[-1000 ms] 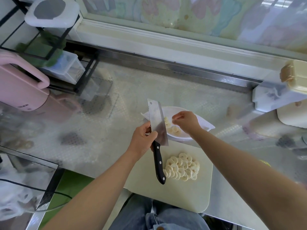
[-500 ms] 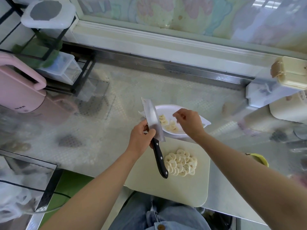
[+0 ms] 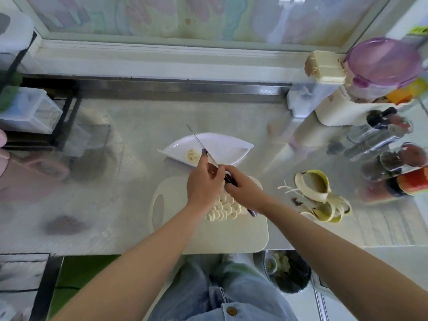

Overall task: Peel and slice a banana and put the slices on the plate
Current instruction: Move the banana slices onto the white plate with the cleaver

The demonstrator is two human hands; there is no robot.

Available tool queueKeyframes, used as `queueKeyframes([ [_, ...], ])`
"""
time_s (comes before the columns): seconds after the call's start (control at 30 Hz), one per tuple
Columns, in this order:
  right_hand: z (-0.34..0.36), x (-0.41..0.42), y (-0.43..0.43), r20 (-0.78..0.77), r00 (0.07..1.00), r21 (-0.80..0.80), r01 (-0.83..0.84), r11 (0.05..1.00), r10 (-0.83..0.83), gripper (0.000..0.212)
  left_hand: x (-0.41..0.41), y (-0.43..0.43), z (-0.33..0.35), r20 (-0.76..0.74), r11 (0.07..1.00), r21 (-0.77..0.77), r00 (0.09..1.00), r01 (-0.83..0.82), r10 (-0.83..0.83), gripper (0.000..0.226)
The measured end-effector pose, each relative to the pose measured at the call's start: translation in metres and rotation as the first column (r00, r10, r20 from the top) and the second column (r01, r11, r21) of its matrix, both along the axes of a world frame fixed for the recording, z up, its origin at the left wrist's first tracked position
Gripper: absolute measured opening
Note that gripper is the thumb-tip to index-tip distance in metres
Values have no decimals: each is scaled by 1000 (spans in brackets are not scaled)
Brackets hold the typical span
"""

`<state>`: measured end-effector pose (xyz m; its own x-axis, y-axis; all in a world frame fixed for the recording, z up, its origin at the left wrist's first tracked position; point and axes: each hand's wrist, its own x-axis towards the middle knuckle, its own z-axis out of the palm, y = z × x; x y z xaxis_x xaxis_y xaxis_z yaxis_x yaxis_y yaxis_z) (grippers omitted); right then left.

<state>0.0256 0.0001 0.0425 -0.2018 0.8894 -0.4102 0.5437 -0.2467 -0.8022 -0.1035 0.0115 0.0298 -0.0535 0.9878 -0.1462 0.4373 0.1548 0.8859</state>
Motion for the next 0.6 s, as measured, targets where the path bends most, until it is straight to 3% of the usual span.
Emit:
queueKeyframes([
  [0.1,-7,15,-24,-71,963,97,268,959,-262,6,11,-13,-3,33,992,-56,993,111,-110,50],
  [0.23,-23,54,-62,-227,854,-70,464,883,-467,34,11,-34,-23,-141,978,7,969,206,-204,41],
  [0.43,-54,91,-118,-32,813,-86,578,812,-582,36,8,-51,-57,-490,921,-87,789,379,-371,53],
  [0.6,-66,90,-135,-1,788,-170,606,777,-615,37,6,-57,-72,-569,877,-193,678,439,-465,71],
])
